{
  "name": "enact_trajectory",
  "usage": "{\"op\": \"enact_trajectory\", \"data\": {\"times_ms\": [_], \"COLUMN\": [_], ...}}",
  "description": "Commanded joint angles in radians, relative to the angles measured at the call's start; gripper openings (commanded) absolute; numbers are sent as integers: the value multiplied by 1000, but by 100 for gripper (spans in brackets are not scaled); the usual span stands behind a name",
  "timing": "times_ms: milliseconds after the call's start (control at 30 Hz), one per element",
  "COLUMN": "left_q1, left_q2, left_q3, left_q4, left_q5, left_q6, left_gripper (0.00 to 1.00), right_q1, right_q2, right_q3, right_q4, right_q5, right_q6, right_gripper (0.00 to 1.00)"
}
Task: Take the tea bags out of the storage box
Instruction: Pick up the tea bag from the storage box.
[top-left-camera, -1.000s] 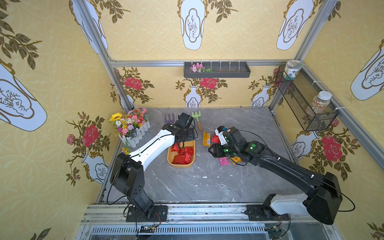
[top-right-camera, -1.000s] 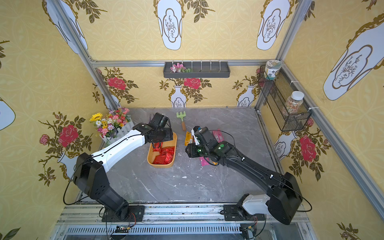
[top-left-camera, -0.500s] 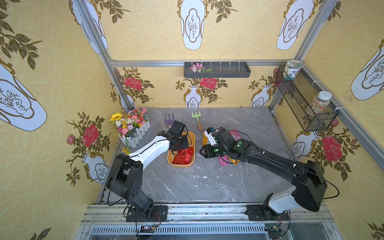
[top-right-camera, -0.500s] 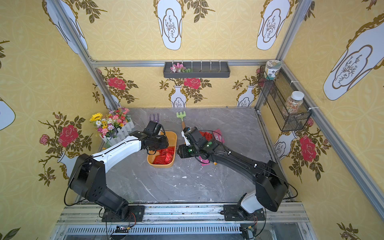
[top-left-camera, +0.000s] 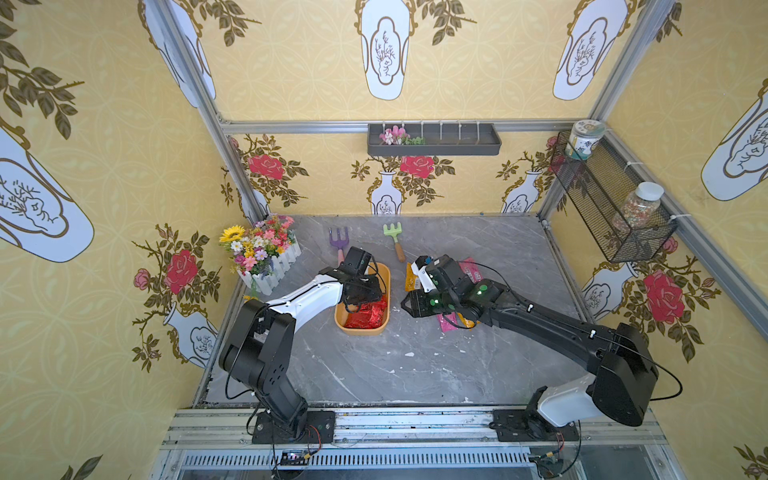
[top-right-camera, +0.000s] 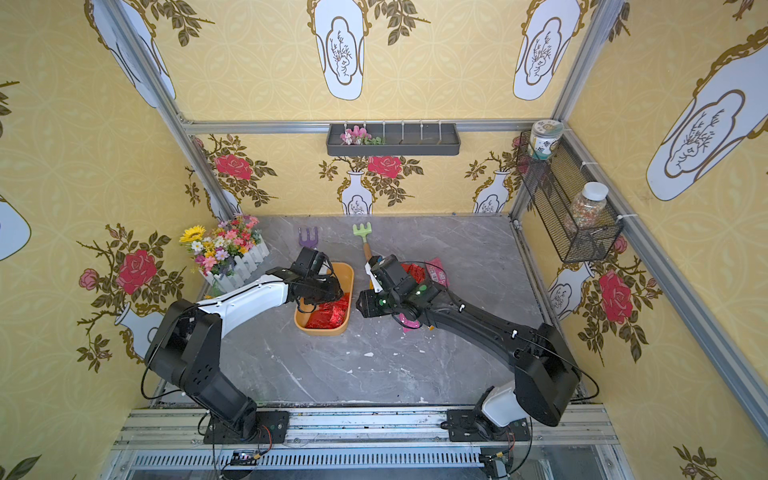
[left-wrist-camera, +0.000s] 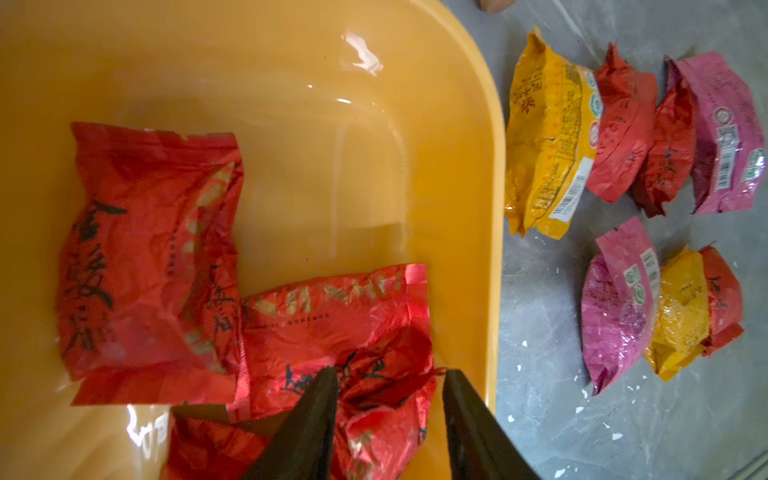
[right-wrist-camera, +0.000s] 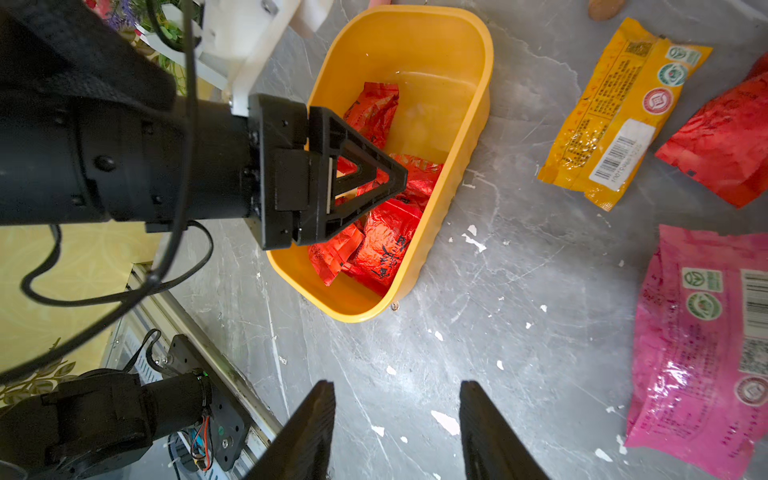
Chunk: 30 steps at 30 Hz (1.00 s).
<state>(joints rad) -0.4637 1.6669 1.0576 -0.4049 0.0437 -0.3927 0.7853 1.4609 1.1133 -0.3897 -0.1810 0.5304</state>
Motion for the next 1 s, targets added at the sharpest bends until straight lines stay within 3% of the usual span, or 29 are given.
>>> {"op": "enact_trajectory", "data": {"times_ms": [0, 267, 467, 633, 967], "left_q1": [0, 0, 0, 0, 0], "left_q2": [22, -19, -49, -50, -44], "left_q3": [-11, -38, -54, -57, -38], "left_q4": [21, 36, 44, 25, -12], "left_q5": [-9, 15, 106, 76, 33], "left_q6": [16, 13, 20, 25, 46], "left_gripper": [48, 45, 44, 44, 24], "right_q1": [0, 2, 2, 2, 2], "right_q2": [-13, -21, -15, -20, -28], "right_q3": [-3, -13, -10, -8, -10], "right_q4": [33, 33, 42, 43, 44], "right_q5": [6, 12, 5, 3, 4], "right_q6": [9, 10, 18, 19, 19], "right_gripper": [53, 53, 53, 53, 53]}}
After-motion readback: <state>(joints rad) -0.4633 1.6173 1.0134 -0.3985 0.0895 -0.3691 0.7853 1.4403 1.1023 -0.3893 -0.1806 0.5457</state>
